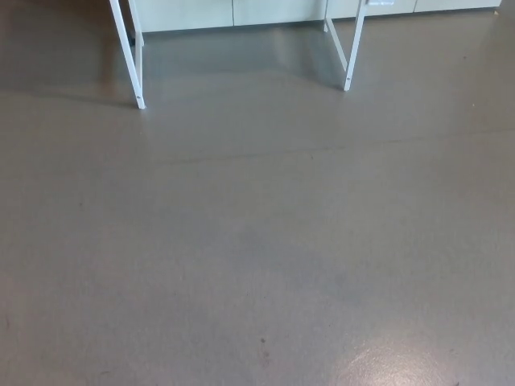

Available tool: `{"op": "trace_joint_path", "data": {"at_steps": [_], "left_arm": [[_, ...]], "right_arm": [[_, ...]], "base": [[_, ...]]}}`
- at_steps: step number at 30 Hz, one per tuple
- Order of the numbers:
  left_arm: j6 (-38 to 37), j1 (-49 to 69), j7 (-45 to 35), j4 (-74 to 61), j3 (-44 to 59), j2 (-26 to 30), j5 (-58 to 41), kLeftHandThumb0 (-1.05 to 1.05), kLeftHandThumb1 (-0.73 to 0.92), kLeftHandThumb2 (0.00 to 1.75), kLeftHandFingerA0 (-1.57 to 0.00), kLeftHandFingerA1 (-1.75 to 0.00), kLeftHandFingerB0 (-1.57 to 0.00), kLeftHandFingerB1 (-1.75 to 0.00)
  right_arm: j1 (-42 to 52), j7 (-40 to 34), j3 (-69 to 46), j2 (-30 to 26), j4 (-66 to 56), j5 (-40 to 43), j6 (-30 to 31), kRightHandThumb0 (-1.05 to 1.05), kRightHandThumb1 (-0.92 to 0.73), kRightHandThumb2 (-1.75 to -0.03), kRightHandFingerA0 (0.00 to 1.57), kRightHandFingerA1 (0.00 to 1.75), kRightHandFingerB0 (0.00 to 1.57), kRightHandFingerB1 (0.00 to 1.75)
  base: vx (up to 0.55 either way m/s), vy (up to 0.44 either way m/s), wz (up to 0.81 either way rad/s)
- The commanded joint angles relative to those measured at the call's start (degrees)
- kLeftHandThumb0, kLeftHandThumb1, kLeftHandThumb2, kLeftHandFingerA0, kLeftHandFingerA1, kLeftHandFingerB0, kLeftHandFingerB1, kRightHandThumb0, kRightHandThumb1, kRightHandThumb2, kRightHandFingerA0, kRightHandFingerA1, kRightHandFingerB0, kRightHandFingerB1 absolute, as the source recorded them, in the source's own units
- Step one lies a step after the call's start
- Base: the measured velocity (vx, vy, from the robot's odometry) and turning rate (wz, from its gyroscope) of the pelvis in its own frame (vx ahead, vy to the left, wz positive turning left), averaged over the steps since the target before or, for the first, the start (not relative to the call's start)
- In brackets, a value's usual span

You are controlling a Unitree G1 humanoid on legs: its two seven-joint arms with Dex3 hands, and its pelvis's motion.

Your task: The robot walks towards a desk on which a file tray is kept in the middle and a cube is kept to its right. The robot lifts the cube using its right hand and places it on the file tray.

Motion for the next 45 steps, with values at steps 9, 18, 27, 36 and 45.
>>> {"op": "trace_joint_path", "data": {"at_steps": [9, 18, 27, 36, 45], "left_arm": [[8.3, -1.2, -6.1, -0.5, 2.1, 2.0, -3.3, -0.81, 0.88, 0.67, -0.27, -0.42, -0.11, -0.25], [9.7, -0.9, -6.6, -2.3, 1.9, 2.4, -3.1, -0.78, 0.68, 1.07, -0.05, -0.47, 0.00, -0.31], [9.8, -0.2, -6.2, -3.2, 1.6, 2.5, -2.2, -0.82, 0.71, 1.04, -0.20, -0.52, -0.05, -0.38], [12.3, -2.5, -4.8, -2.6, 0.8, 2.6, -1.6, -0.83, 0.70, 1.06, -0.26, -0.52, -0.07, -0.37], [14.0, -0.3, -4.6, -7.3, 1.3, 2.7, -2.1, -0.84, 0.88, 0.67, -0.53, -0.47, -0.16, -0.31]], "right_arm": [[-2.5, 4.3, 2.4, -3.9, 4.2, -1.9, -6.9, -0.88, -0.59, -1.01, 0.02, 0.35, 0.02, 0.36], [-1.4, 2.1, 2.3, -3.5, 4.3, -2.6, -8.1, -0.40, -0.33, -0.98, 0.00, 0.51, 0.02, 0.50], [-0.2, 1.7, 1.4, -3.4, 2.8, -2.9, -8.2, -0.40, -0.35, -0.99, 0.00, 0.51, 0.01, 0.49], [-1.1, 2.6, 1.1, -3.6, 3.1, -2.5, -8.3, -0.88, -0.62, -0.95, 0.11, 0.46, 0.08, 0.42], [-2.6, 0.8, 1.9, -2.8, 6.3, -2.6, -8.9, -0.89, -0.77, -0.64, 0.10, 0.39, 0.13, 0.33]], "base": [[0.00, 0.000, 0.00], [0.00, 0.000, 0.00], [0.04, 0.008, 0.01], [0.00, 0.017, 0.07], [0.20, 0.280, -0.09]]}}
